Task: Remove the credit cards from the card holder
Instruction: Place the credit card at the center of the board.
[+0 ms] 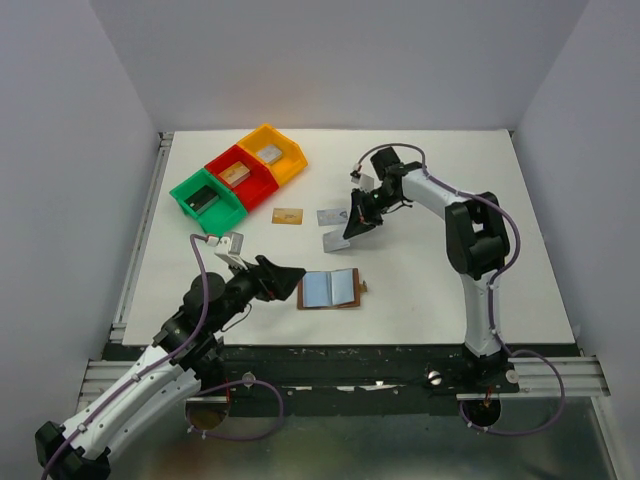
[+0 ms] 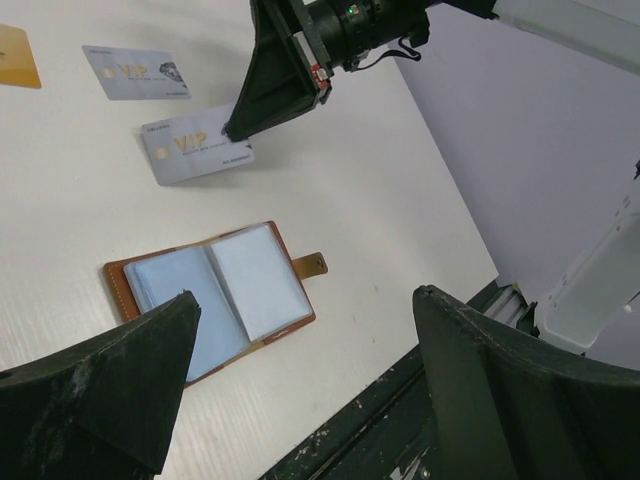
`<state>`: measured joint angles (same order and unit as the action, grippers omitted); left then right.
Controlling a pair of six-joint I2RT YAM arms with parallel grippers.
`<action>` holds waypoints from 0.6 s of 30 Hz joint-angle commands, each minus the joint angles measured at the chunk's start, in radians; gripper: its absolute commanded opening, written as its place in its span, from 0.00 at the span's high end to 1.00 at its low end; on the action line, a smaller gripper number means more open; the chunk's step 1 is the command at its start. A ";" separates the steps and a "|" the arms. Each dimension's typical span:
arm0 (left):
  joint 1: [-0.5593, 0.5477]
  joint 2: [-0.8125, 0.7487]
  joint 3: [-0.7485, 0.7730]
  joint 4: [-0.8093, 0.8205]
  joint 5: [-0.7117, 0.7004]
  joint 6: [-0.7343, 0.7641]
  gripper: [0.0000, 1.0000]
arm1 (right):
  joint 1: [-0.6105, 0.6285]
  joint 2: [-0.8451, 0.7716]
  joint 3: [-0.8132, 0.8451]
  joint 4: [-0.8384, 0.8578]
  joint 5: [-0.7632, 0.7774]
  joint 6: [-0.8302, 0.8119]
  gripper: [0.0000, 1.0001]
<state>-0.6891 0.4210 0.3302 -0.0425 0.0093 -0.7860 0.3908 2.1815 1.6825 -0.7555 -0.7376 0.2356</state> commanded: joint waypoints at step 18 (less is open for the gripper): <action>0.005 0.059 -0.046 0.136 0.057 0.005 0.01 | -0.024 0.156 0.146 -0.053 -0.034 0.001 0.82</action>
<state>-0.6884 0.4603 0.2886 0.0631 0.0433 -0.7853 0.3710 2.3043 1.7863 -0.7609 -0.7856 0.2459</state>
